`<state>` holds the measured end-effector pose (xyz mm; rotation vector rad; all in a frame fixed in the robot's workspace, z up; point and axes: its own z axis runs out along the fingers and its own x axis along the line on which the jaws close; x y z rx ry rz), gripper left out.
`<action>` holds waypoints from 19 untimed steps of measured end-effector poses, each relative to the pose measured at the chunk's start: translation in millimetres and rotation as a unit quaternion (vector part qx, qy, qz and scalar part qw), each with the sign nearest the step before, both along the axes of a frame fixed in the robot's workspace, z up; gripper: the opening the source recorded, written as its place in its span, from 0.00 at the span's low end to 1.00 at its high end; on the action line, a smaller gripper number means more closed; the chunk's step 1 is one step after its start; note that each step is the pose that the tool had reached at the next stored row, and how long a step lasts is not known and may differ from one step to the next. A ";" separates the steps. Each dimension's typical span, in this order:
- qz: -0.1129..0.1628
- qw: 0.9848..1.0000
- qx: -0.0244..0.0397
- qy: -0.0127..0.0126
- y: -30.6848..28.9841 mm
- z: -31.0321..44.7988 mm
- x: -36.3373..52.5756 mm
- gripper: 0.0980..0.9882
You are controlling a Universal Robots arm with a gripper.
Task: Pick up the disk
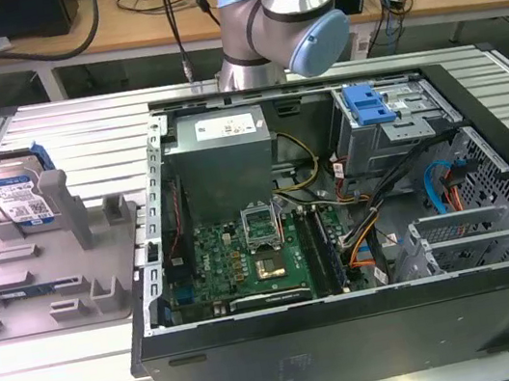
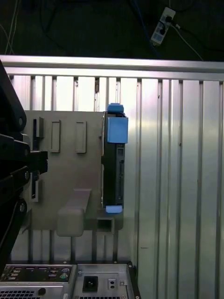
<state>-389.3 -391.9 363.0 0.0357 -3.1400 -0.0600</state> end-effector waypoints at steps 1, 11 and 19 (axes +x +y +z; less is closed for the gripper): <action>0.004 1.000 0.000 0.000 0.5 -0.2 0.0 0.01; 0.145 0.989 0.000 0.000 1.0 0.0 0.0 0.02; 0.235 0.972 0.000 0.000 1.0 -0.1 0.0 0.43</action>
